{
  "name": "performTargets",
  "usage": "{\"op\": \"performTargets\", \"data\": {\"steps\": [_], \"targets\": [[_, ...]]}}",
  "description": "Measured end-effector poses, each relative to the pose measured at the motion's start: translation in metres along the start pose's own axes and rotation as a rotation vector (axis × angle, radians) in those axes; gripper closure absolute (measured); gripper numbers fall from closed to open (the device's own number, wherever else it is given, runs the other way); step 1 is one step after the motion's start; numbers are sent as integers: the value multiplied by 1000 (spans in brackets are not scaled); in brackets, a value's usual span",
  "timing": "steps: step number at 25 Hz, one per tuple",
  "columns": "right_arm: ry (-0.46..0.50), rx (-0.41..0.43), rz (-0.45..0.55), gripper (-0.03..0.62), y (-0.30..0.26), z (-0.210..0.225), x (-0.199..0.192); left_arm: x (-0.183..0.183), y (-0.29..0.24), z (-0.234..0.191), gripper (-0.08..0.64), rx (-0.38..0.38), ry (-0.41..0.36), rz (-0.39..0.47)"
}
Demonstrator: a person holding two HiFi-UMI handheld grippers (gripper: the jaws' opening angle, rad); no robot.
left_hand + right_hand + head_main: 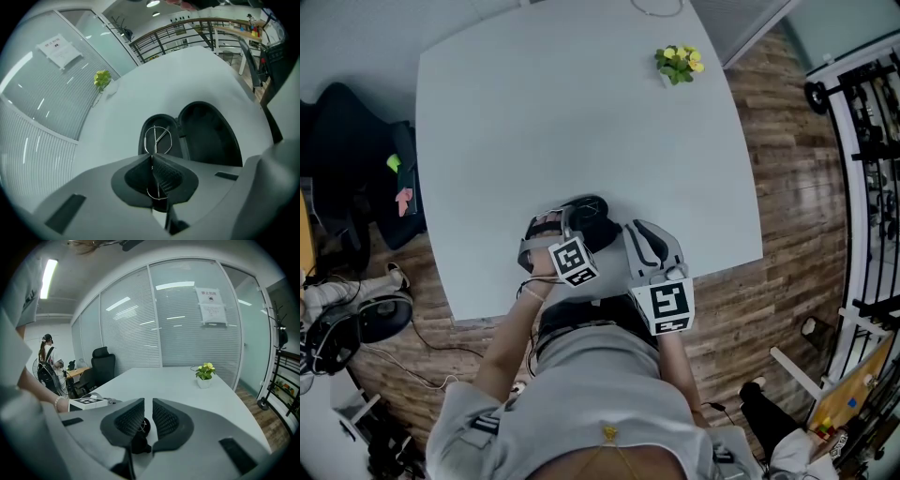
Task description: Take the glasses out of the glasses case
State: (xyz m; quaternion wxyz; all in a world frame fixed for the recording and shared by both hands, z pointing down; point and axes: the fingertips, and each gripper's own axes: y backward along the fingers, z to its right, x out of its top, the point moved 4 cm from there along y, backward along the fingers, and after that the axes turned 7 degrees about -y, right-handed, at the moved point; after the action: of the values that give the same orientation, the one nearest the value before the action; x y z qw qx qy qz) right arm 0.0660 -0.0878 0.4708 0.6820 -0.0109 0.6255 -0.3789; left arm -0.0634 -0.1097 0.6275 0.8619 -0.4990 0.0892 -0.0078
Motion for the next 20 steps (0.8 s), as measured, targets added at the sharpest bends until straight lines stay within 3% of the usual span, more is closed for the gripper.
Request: {"op": "performTargets", "data": {"steps": [7,20], "targets": [[1,6,4,531,1,-2,0,-6,1,-1,529,-57,108,4],[0,-1,25,531,8,2,2,-7,28,-9,529,-56,184,45]]}}
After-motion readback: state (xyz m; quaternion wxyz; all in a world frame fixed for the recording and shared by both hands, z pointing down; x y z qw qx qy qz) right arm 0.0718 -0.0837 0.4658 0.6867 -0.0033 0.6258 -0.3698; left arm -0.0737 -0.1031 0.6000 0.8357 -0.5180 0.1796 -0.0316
